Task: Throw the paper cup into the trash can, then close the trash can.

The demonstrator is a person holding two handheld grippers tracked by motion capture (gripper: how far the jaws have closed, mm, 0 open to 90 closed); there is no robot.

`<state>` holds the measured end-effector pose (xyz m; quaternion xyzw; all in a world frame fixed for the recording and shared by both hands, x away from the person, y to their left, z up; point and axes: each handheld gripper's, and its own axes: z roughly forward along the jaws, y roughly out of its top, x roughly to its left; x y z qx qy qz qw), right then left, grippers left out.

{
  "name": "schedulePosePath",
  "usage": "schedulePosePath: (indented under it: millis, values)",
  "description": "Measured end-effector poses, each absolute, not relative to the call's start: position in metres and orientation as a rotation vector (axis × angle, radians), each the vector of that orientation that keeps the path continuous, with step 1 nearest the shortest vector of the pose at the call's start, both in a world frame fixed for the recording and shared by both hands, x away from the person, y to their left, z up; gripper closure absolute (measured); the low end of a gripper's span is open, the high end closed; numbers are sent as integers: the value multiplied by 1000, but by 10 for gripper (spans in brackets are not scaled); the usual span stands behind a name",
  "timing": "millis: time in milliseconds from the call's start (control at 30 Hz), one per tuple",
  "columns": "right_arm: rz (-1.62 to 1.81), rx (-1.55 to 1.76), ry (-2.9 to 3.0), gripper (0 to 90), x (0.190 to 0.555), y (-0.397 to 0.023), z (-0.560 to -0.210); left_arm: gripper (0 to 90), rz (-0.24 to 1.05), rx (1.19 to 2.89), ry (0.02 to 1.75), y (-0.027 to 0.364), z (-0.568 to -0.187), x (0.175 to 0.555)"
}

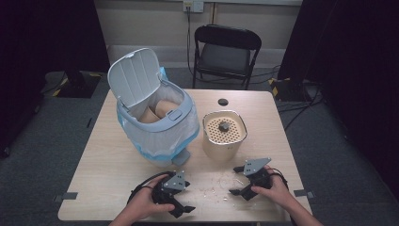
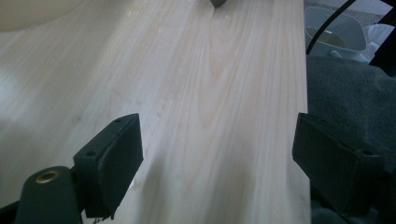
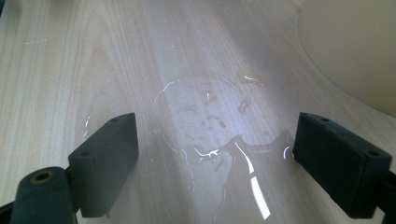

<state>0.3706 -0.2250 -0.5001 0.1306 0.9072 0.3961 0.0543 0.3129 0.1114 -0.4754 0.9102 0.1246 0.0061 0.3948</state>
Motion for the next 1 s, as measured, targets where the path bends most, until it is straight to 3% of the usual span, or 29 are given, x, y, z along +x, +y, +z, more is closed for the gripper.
schedulePosePath:
  millis: [1000]
  values:
    - [1197, 396, 2751, 133, 370, -225, -500, 159, 108, 2206, 690, 237, -436, 310]
